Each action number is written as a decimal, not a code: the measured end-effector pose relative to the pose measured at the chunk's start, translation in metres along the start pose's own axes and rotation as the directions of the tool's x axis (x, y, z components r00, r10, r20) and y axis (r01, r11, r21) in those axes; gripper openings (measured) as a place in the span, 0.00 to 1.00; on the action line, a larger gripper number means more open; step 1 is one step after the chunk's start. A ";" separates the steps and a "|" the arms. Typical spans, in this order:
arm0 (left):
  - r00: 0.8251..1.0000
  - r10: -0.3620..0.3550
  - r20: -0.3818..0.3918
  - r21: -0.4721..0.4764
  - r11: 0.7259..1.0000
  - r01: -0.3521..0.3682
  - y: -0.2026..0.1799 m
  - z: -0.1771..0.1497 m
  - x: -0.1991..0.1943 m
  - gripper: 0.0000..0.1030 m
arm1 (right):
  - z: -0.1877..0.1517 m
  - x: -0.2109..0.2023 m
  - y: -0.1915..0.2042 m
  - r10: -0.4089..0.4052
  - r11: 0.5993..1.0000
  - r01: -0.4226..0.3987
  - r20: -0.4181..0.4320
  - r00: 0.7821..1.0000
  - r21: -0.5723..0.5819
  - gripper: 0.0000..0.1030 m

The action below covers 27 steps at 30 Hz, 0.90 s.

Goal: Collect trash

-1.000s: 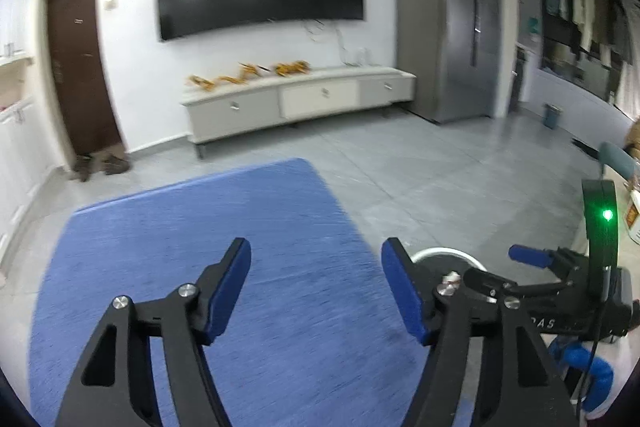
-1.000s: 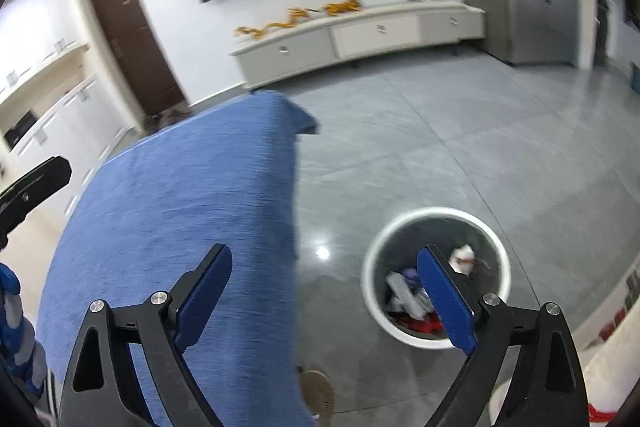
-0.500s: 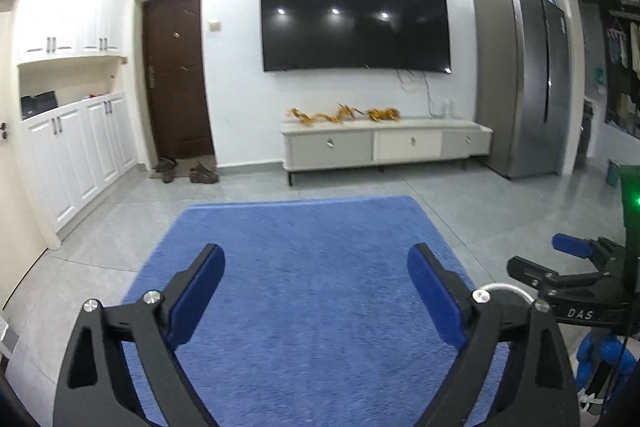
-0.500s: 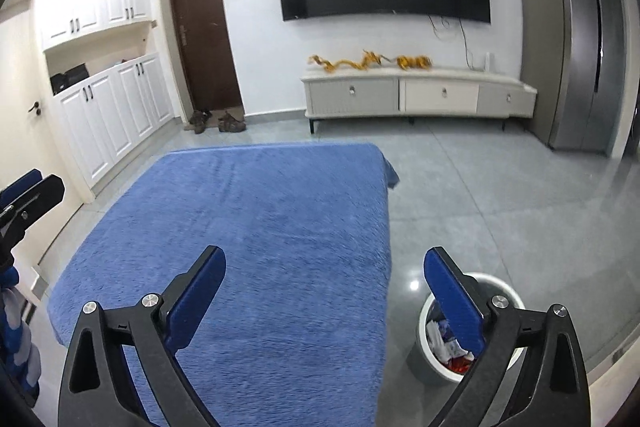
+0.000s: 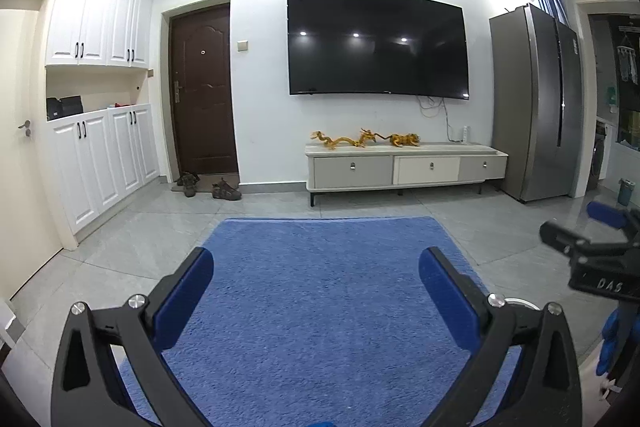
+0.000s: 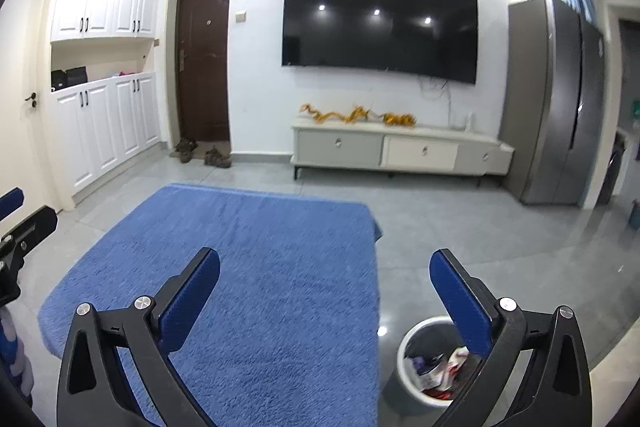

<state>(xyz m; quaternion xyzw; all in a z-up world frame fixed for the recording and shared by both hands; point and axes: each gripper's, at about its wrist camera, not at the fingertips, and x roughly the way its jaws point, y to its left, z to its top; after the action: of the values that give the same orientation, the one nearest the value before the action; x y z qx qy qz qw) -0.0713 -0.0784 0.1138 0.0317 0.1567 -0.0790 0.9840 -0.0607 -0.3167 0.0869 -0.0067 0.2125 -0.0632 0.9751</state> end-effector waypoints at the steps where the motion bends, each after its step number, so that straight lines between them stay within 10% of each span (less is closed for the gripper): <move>1: 1.000 0.004 0.003 -0.003 1.000 -0.004 0.002 -0.001 -0.001 1.00 | 0.001 -0.005 0.002 -0.010 1.000 0.010 0.019 1.000 -0.003 1.00; 15: 0.997 0.059 0.050 -0.062 0.997 -0.056 0.033 -0.004 -0.016 1.00 | 0.011 -0.047 0.008 -0.057 0.997 0.047 0.170 0.984 0.062 1.00; 27: 0.994 0.080 0.073 -0.053 0.996 -0.076 0.035 -0.007 -0.023 1.00 | 0.000 -0.044 0.003 -0.022 0.996 0.010 0.137 0.990 0.091 1.00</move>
<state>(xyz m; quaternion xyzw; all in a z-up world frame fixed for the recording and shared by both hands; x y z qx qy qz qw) -0.0894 -0.0404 0.1156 0.0103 0.1201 -0.0378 0.9920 -0.1001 -0.3079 0.1050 0.0313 0.1414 -0.0799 0.9862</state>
